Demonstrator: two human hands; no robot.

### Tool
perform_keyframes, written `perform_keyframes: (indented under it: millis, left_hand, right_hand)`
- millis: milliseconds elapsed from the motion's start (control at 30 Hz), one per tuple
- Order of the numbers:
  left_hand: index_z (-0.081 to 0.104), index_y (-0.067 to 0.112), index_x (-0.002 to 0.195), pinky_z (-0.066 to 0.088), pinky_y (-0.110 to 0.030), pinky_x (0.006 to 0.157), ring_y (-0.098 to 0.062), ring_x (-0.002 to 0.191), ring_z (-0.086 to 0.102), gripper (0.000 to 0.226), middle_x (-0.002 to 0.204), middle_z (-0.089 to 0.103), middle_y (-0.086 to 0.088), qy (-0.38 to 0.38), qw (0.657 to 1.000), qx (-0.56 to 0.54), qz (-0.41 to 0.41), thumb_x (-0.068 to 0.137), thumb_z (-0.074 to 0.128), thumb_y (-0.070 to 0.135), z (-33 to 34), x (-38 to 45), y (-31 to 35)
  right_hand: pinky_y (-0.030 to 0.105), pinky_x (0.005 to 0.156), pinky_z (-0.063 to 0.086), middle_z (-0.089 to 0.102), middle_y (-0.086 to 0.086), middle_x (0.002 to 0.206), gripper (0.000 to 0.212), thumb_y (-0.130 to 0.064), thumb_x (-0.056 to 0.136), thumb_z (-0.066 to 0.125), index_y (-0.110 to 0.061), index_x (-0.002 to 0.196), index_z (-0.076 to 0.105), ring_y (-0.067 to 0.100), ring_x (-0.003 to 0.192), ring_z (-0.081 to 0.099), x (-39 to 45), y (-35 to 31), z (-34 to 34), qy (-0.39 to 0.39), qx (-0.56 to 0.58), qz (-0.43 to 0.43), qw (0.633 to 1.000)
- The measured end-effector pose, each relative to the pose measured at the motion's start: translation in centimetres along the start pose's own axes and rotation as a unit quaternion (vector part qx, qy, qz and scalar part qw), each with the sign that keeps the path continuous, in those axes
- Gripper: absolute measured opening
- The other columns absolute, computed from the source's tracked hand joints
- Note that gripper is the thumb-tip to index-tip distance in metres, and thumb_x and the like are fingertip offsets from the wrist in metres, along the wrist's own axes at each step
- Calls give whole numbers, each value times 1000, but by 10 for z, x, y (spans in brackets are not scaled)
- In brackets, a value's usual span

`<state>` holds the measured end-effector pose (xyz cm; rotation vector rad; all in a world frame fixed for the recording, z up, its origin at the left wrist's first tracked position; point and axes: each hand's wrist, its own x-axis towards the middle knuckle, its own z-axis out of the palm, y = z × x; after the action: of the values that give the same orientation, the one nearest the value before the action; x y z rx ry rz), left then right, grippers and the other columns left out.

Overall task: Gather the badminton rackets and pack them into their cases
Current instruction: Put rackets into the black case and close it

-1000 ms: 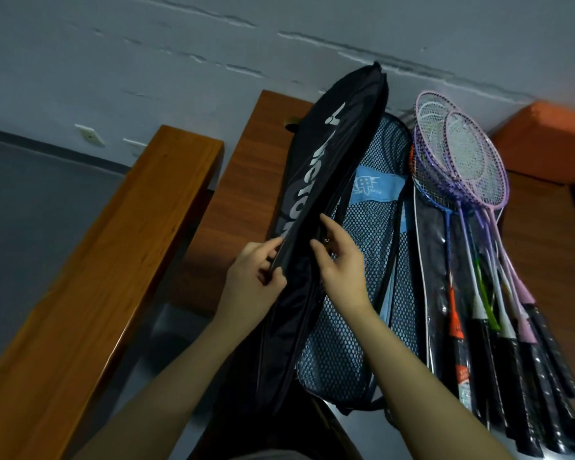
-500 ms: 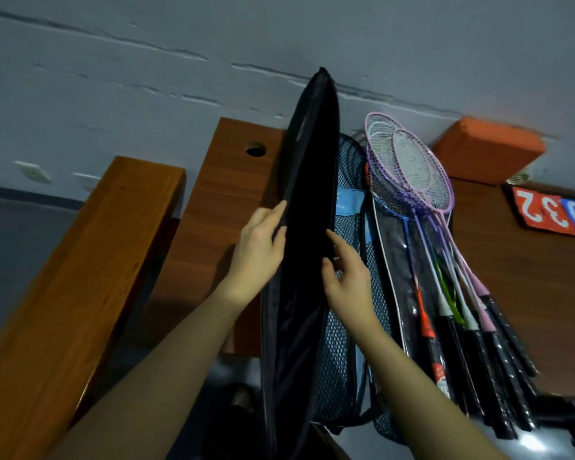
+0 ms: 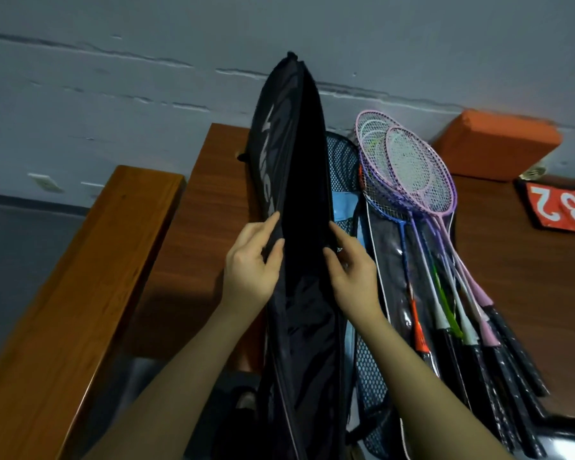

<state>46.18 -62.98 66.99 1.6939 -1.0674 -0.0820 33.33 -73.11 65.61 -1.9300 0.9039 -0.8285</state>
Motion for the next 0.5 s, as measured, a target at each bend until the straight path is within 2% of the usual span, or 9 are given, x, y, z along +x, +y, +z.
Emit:
perform_keyframes:
  millis: [100,200,300,367,433,500]
  left_hand:
    - [52,2,127,41,-10,60,0,70,50,39,100,56,-1,17,999,34,-9,89,54,9,21,2,6]
    - [53,-1,124,42,-6,73,-2,81,51,37,104,59,-9,33,996,84,-18,88,55,5,46,3,8]
    - [57,-1,120,42,-5,78,-1,88,51,35,103,60,-9,40,992,116,-22,86,59,1,75,0,17]
    - [58,2,120,45,-11,78,0,90,52,34,103,60,-5,52,991,117,-48,86,59,2,96,-6,29]
    - [57,7,123,47,-17,79,3,92,50,35,105,57,3,65,987,105,-108,88,57,6,113,-13,45]
    - [56,11,125,44,-15,81,4,95,48,35,109,56,3,66,982,108,-137,90,56,9,129,-19,58]
  right_hand:
    - [13,76,42,56,-2,99,42,-6,91,54,-8,132,48,6,85,51,5,9,-21,-5,-41,-77,996]
    - [32,79,47,56,2,99,43,-13,92,50,-11,134,46,11,83,52,9,34,-39,-7,-65,-82,994]
    - [49,82,47,52,-3,102,44,-15,92,48,-14,136,43,18,87,55,12,64,-55,-23,-68,-59,996]
    - [52,83,46,54,1,104,44,-13,91,49,-13,135,44,21,91,56,14,81,-66,-36,-75,-61,995]
    - [53,81,46,54,2,105,45,-13,92,50,-16,135,44,25,86,56,14,94,-79,-48,-71,-45,995]
    - [54,80,47,54,-1,105,45,-16,91,51,-20,136,44,25,83,57,17,103,-93,-61,-65,-35,995]
